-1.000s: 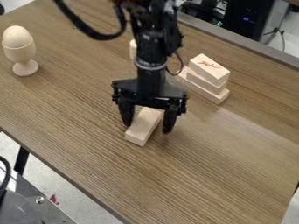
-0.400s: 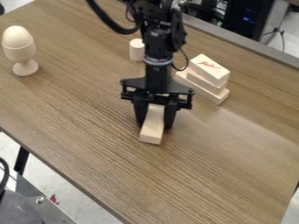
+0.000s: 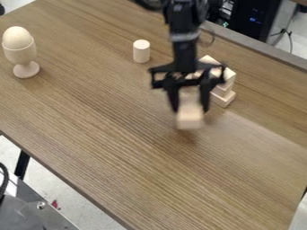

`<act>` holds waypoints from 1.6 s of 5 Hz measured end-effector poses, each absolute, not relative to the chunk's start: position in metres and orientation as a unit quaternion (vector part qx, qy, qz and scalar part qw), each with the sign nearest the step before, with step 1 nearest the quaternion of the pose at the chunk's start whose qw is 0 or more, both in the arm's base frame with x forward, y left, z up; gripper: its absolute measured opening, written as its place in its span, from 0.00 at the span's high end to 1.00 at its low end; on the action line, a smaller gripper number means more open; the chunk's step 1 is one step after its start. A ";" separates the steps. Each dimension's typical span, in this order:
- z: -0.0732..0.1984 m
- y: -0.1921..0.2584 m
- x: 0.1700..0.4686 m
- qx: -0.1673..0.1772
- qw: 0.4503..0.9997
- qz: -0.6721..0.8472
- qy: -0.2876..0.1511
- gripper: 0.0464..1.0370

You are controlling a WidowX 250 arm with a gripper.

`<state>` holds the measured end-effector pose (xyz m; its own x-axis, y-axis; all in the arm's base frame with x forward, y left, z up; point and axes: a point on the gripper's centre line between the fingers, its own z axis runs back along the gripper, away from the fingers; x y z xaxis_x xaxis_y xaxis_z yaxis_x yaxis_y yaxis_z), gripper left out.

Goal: Put the block on top of the tower

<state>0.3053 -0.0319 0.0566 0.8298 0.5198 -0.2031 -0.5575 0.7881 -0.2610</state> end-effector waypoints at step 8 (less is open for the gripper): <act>0.105 -0.054 0.363 -0.121 0.763 0.632 -0.054 0.48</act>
<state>0.3633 -0.0541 0.1049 0.1942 0.9784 -0.0705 -0.9520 0.1707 -0.2540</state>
